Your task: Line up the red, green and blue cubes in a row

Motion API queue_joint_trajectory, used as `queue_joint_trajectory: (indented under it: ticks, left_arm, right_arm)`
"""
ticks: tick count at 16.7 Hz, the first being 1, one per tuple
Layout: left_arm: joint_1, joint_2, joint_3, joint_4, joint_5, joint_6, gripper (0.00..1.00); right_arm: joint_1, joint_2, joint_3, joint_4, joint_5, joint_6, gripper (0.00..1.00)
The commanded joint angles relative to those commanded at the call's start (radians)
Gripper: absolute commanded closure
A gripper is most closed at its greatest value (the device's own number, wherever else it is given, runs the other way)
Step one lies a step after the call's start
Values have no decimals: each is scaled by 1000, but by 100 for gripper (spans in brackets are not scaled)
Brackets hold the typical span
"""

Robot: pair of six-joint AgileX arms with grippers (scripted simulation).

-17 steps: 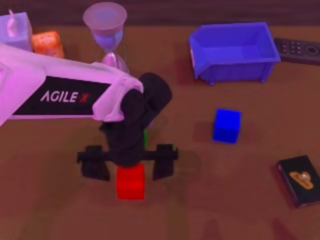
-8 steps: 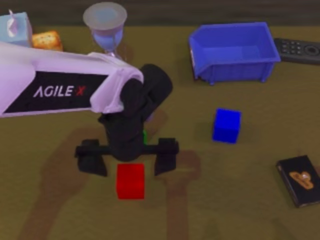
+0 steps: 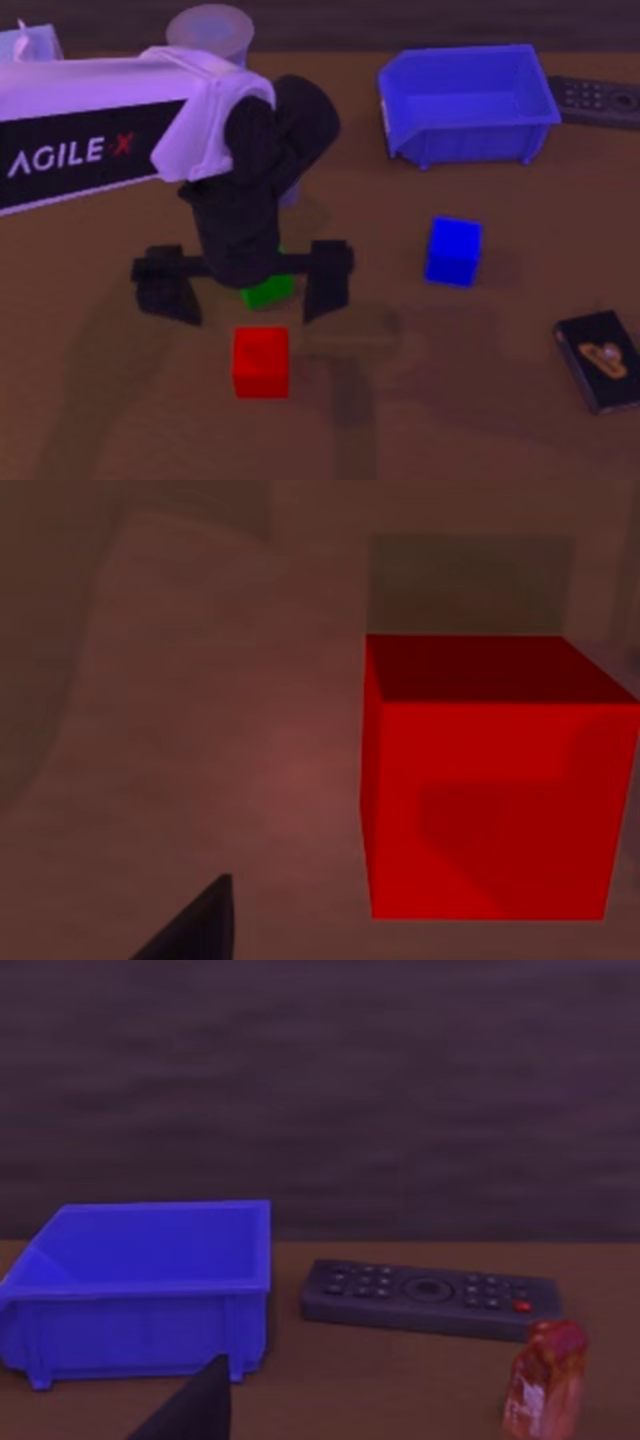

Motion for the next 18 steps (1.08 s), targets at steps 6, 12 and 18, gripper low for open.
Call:
queue_joint_trajectory:
  ticks: [6, 12, 18]
  left_arm:
    - [3, 49, 56, -18, 0, 108, 0]
    - [49, 183, 221, -83, 6, 531, 0]
    - [108, 311, 387, -145, 13, 1062, 0]
  right_arm:
    - [0, 0, 0, 0, 0, 0, 0]
    - [0, 0, 0, 0, 0, 0, 0]
    - [0, 0, 0, 0, 0, 0, 0]
